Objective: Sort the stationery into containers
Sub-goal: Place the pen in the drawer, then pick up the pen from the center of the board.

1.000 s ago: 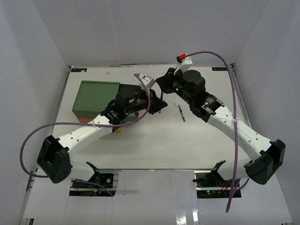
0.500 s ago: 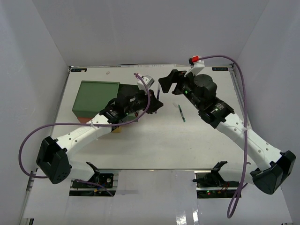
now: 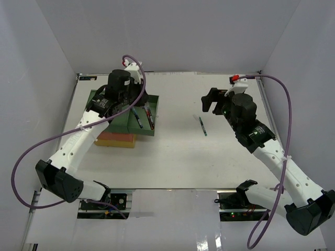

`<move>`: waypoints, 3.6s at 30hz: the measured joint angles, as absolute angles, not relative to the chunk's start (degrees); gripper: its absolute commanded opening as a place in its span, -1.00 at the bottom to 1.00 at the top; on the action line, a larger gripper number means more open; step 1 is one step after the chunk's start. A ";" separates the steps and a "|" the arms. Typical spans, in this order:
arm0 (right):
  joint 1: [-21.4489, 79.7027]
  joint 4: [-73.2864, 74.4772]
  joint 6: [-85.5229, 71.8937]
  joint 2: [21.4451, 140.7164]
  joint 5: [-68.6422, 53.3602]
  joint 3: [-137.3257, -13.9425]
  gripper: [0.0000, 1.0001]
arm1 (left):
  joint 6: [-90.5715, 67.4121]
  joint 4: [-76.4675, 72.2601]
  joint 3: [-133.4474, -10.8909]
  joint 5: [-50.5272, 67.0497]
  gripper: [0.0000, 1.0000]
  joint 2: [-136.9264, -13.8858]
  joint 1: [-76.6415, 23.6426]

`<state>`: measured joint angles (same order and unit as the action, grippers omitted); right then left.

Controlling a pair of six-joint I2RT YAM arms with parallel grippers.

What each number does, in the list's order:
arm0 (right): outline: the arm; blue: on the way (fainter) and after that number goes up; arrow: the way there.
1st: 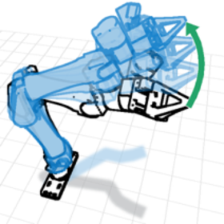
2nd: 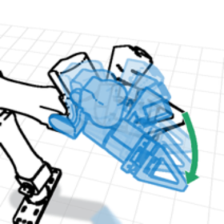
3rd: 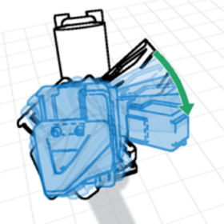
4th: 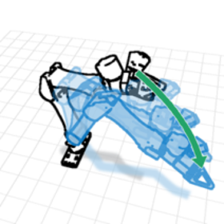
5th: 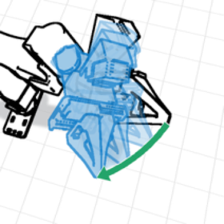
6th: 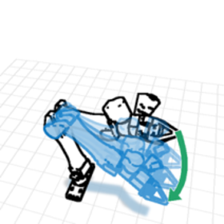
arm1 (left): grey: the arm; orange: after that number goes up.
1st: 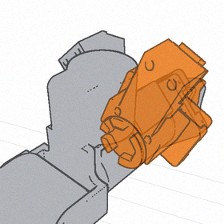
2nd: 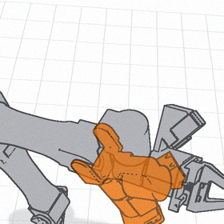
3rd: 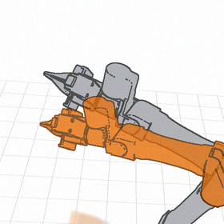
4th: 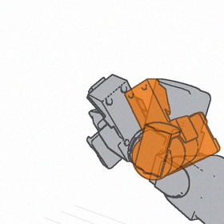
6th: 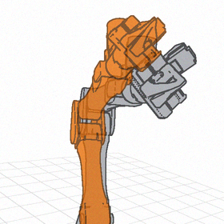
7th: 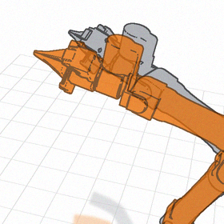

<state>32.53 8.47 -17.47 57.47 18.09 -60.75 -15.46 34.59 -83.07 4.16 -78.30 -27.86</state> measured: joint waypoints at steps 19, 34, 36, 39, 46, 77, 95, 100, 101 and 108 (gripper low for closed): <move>28.14 12.25 -14.72 65.56 16.38 -49.67 0.94 | -13.32 47.86 -87.29 4.21 0.19 -86.17 -26.35; 28.12 12.23 -11.05 81.03 14.17 -48.97 0.46 | -12.34 36.40 -85.38 5.10 0.80 -79.29 -26.35; 28.12 12.36 -10.68 83.00 13.65 -48.97 0.41 | -11.79 32.14 -81.01 5.08 0.83 -76.44 -26.35; 28.05 12.49 -10.00 85.80 13.08 -49.21 0.34 | -10.85 26.17 -74.76 5.06 0.86 -72.51 -26.35; 26.92 13.15 -8.62 90.96 11.84 -51.03 0.16 | -8.93 12.99 -61.43 4.51 0.92 -64.58 -26.35; 23.57 12.69 -11.22 95.44 10.17 -52.73 -0.85 | -9.23 4.19 -55.59 6.04 0.96 -61.52 -26.35; 28.12 -4.69 -15.57 59.88 -0.49 -40.45 -0.85 | -26.85 -5.06 -57.93 20.36 0.96 -66.98 -29.67; 30.76 -14.61 -18.68 55.92 -6.48 -37.85 -0.85 | -28.51 -10.79 -57.93 20.47 0.96 -71.20 -36.77; 31.09 -16.21 -19.42 55.44 -7.49 -37.34 -0.85 | -28.58 -11.99 -57.93 20.38 0.96 -72.03 -38.24; 32.01 -24.10 -23.68 52.99 -11.66 -35.31 -0.85 | -28.53 -18.35 -57.93 16.99 0.93 -75.29 -42.61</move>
